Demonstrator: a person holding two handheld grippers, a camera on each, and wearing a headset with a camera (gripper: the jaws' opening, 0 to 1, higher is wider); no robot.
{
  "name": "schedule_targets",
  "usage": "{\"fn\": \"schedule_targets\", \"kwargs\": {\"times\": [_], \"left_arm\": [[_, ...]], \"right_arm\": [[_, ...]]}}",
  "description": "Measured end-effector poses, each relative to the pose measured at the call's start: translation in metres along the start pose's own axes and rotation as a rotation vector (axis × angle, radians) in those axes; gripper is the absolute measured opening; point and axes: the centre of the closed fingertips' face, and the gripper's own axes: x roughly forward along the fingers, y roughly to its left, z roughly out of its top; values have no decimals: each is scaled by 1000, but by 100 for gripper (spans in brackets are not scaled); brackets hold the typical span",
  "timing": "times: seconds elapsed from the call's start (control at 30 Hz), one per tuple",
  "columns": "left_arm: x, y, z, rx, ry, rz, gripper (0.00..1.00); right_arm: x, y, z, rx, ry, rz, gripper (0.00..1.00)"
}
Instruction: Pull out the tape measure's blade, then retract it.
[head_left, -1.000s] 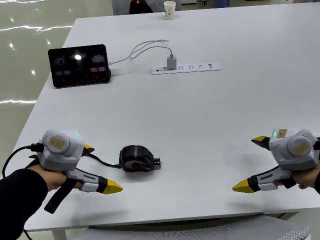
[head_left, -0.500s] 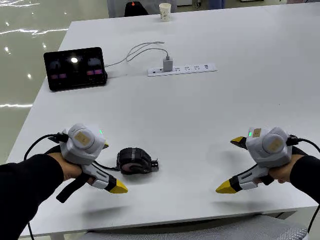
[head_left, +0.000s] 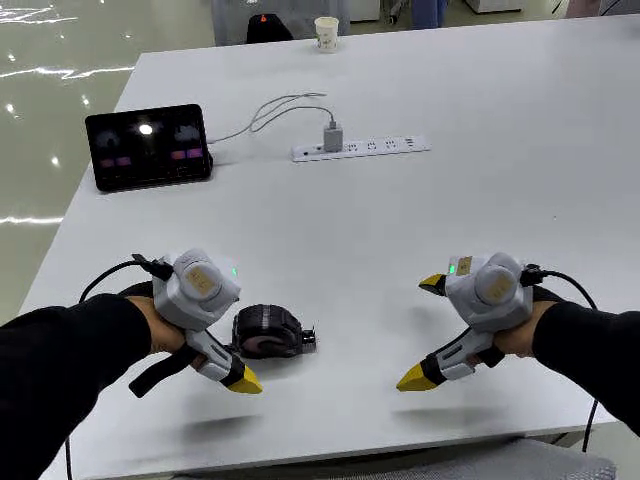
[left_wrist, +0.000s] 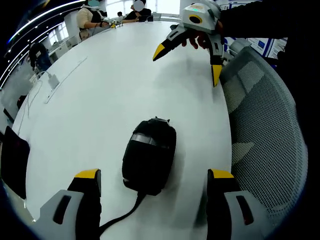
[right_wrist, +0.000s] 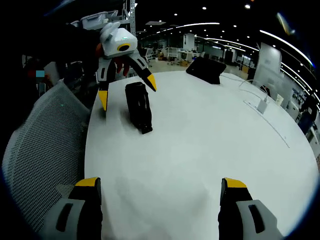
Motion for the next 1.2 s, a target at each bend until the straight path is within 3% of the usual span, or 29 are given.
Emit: {"fn": "schedule_targets", "kwargs": {"times": [0.17, 0.23, 0.37, 0.43, 0.6, 0.73, 0.9, 0.97, 1.1, 1.2], "left_arm": [[4, -5, 5, 41, 12, -38, 71], [7, -5, 6, 56, 16, -37, 66], [11, -3, 17, 110, 11, -30, 61], [15, 0, 16, 123, 25, -22, 57], [21, 6, 10, 170, 85, -15, 36], [19, 5, 10, 205, 93, -35, 35], [20, 6, 11, 184, 81, -47, 35], [20, 10, 11, 187, 81, -14, 35], [21, 6, 10, 206, 99, -2, 34], [20, 7, 10, 207, 89, -6, 34]], "right_arm": [[11, 7, 13, -17, -8, 27, 89], [15, 9, 17, -19, -10, 32, 91], [24, 12, 26, -24, -18, 55, 85], [29, 13, 29, -20, -20, 62, 82], [35, 15, 33, -43, -20, 67, 77], [38, 16, 39, -72, -22, 77, 74], [49, 15, 45, -90, -18, 81, 66], [55, 15, 46, -87, -15, 94, 63], [67, 16, 45, -111, 15, 104, 58], [74, 19, 45, -133, 34, 128, 53]]}}
